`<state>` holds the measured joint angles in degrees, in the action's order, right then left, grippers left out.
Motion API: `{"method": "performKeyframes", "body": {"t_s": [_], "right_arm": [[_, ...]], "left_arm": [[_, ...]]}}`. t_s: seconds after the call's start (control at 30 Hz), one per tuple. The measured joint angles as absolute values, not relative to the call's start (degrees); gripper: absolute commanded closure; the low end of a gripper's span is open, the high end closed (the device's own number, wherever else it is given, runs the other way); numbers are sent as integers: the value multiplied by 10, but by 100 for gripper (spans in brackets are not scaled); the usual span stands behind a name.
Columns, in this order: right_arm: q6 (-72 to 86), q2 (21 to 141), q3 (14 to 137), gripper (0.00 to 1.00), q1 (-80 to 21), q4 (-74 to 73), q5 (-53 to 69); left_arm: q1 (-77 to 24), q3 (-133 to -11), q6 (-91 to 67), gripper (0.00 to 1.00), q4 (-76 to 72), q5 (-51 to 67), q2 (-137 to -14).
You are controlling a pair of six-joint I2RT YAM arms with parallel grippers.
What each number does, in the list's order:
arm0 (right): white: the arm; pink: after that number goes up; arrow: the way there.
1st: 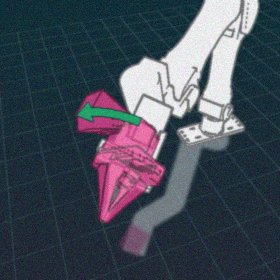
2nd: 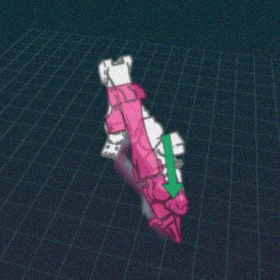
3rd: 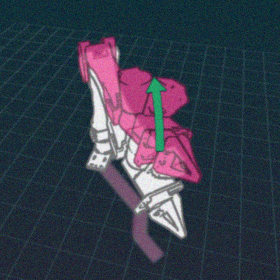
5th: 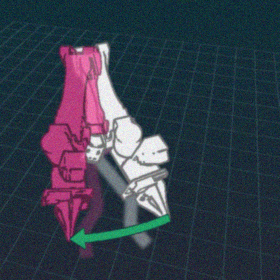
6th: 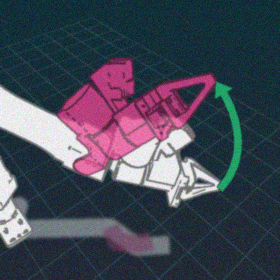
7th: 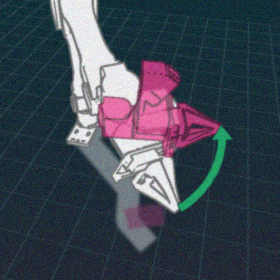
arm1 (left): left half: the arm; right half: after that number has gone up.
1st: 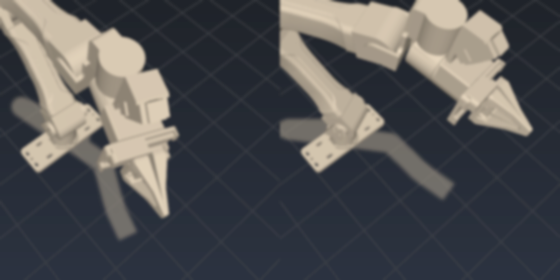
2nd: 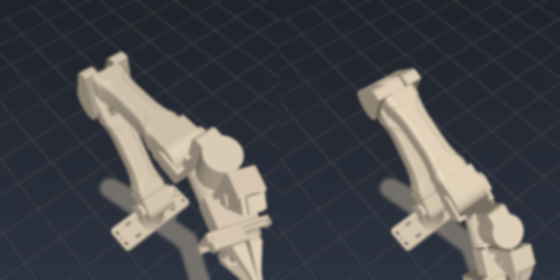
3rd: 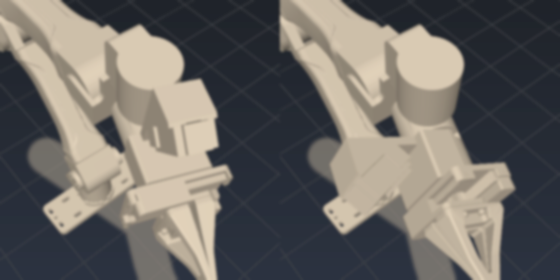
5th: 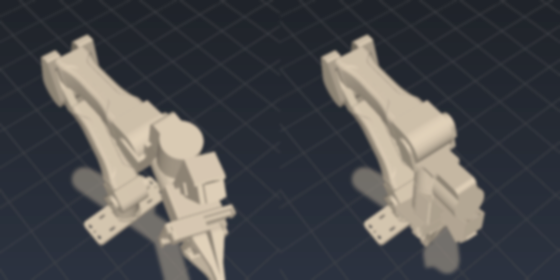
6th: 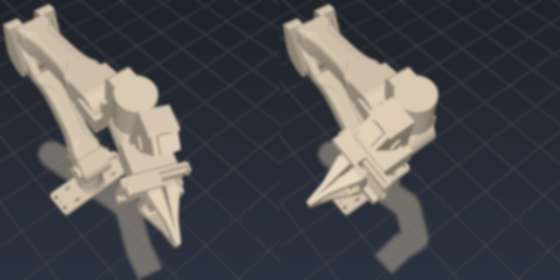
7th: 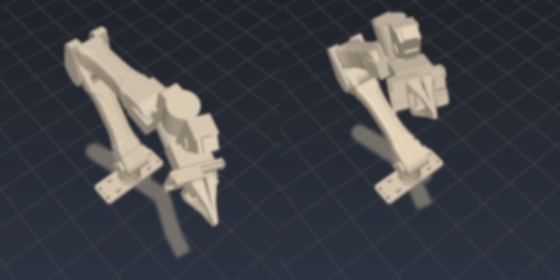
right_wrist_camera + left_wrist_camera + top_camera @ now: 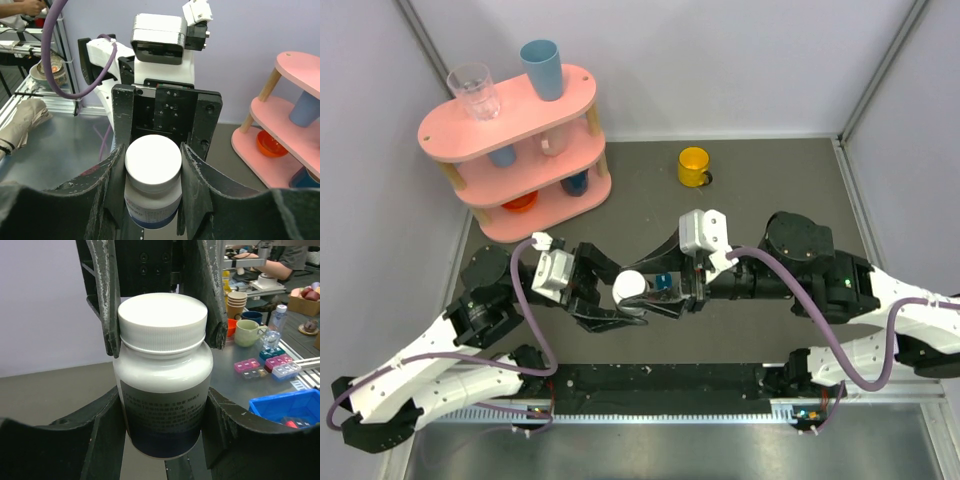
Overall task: Sort the pills into containers
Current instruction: Screw the lid of the pill bottle onto the pill bottle.
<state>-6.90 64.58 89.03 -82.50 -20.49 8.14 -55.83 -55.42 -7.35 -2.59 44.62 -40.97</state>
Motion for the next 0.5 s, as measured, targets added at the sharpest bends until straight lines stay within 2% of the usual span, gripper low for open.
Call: {"method": "performKeyframes", "body": {"t_s": [0.23, 0.5], "right_arm": [[-67, 654, 882, 90, -825, -177, 19], [-49, 739, 949, 93, -825, -171, -185]], "left_arm": [[-559, -554, -56, 100, 10, 354, -384], [-558, -554, -11, 100, 41, 127, -375]]}}
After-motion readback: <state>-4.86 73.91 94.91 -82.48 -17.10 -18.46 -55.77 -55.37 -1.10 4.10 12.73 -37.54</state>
